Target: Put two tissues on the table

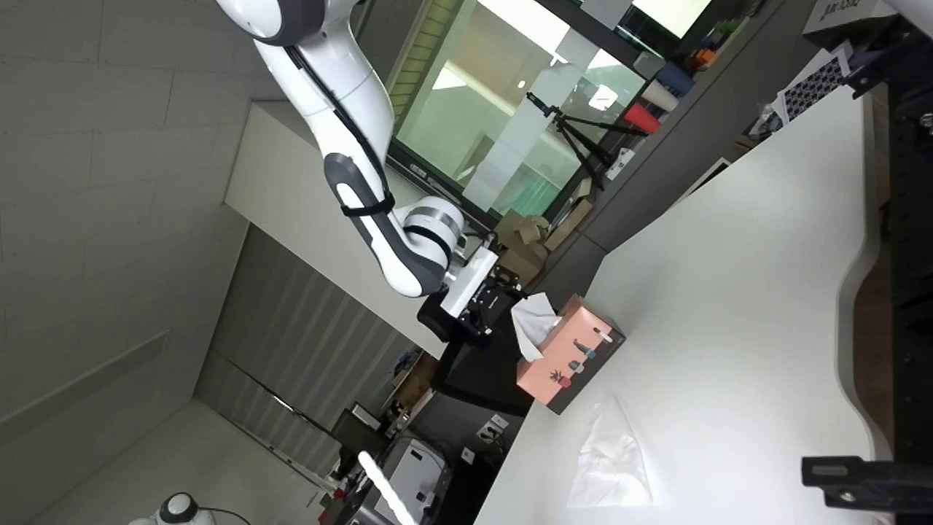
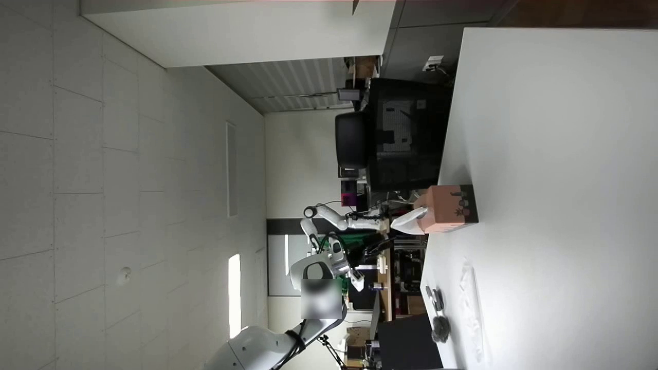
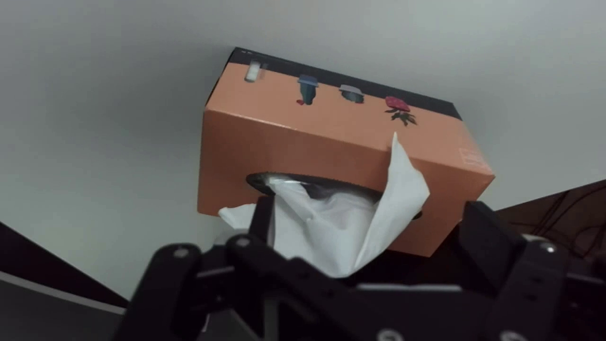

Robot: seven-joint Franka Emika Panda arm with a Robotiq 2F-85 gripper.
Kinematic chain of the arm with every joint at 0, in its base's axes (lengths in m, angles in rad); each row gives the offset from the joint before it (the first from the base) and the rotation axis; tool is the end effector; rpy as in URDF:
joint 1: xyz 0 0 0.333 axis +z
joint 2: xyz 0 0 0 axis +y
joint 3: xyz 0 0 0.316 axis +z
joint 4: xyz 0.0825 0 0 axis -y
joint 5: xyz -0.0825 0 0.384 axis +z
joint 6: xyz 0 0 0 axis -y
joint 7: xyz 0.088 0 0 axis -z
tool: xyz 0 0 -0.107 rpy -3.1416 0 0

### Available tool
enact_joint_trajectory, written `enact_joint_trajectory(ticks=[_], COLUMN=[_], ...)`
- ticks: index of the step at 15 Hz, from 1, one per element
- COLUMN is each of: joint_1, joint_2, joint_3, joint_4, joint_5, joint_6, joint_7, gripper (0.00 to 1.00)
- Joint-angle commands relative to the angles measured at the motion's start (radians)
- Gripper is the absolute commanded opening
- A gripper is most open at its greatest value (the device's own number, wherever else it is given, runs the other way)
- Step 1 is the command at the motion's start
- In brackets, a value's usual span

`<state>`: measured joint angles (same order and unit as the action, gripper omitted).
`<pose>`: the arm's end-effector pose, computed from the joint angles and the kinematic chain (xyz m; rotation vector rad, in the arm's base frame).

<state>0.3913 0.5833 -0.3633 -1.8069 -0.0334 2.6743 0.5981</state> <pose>0.6806 0.0459 0.2708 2.9158 -0.6754 0.5528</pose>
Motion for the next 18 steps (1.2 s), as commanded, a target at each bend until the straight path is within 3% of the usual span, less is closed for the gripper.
enact_joint_trajectory(ticks=[1, 4, 6, 10, 14, 18], joint_1=[0.138, 0.108, 0.078, 0.077, 0.093, 0.090], joint_2=[0.012, 0.028, 0.033, 0.063, 0.111, 0.146], joint_3=[-0.155, -0.128, -0.099, -0.117, -0.149, -0.148], joint_4=[-0.013, 0.008, 0.015, 0.023, 0.033, 0.048], joint_5=[-0.076, -0.194, -0.226, -0.281, -0.283, -0.224], joint_6=[-0.019, -0.003, 0.018, 0.112, 0.239, 0.265], joint_7=[0.248, 0.393, 0.420, 0.483, 0.509, 0.484], gripper=[1.00, 1.00, 1.00, 1.00, 1.00, 1.00])
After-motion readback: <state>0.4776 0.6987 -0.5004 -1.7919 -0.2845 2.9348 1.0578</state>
